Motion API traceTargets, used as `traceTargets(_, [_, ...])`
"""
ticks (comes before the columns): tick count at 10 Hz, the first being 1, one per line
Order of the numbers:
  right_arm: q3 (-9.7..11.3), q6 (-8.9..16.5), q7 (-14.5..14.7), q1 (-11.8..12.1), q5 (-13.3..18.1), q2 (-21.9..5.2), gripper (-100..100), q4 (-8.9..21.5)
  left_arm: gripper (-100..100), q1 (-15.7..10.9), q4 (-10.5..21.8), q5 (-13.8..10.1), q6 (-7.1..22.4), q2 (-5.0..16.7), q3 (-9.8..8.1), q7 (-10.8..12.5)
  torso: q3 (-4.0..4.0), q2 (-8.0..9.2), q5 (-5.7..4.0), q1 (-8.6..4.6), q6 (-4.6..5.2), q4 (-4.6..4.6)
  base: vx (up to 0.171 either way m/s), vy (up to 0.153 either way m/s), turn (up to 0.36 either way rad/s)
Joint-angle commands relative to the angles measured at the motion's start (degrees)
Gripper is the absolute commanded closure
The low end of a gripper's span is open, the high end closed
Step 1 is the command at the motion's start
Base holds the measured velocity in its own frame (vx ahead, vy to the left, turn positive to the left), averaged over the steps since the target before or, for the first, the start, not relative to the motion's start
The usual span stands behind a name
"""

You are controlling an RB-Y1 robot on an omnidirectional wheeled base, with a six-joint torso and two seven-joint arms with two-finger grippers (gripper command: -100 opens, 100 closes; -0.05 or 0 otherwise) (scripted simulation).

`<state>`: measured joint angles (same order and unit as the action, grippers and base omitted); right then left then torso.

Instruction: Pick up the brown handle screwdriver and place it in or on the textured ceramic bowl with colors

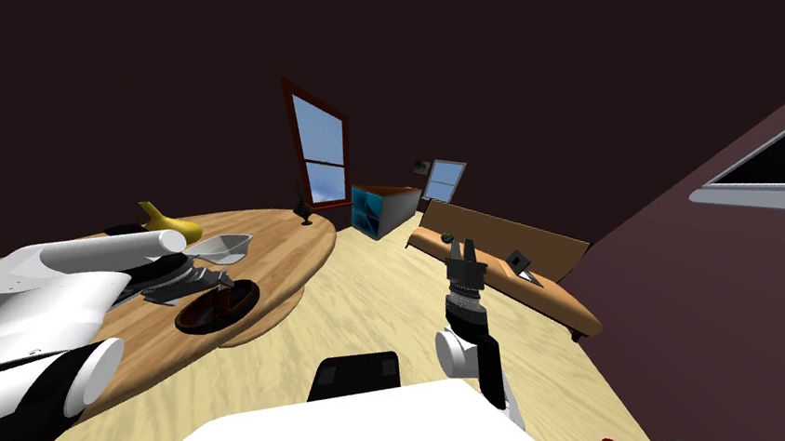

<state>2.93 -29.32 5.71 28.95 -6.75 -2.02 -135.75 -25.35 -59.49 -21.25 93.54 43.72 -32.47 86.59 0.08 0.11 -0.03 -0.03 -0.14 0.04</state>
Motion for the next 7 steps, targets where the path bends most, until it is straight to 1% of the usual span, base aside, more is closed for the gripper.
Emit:
traceTargets(1, [0.0,0.0,0.0,0.0,0.0,0.0,0,0.0,-100,-0.5,-0.8,-0.2,1.6,0.8,0.01,0.6,0.00,0.00,0.00,0.00,0.00,0.00,-0.009,0.003,-0.046])
traceTargets(2, [0.0,0.0,0.0,0.0,0.0,0.0,0,0.0,-100,-0.9,-1.7,-0.4,3.3,1.5,0.01,1.1,0.02,0.04,-0.01,0.02,0.00,0.01,-0.021,0.015,-0.065])
traceTargets(6, [0.0,0.0,0.0,0.0,0.0,0.0,0,0.0,-100,-1.8,-3.3,-0.9,6.6,3.0,0.03,2.3,0.06,0.10,0.01,0.06,-0.02,0.03,-0.019,0.012,-0.035])
traceTargets(7, [0.0,0.0,0.0,0.0,0.0,0.0,0,0.0,-100,-2.3,-4.1,-1.1,8.2,3.8,0.03,2.8,0.05,0.08,0.01,0.05,-0.01,0.02,-0.018,0.008,-0.048])
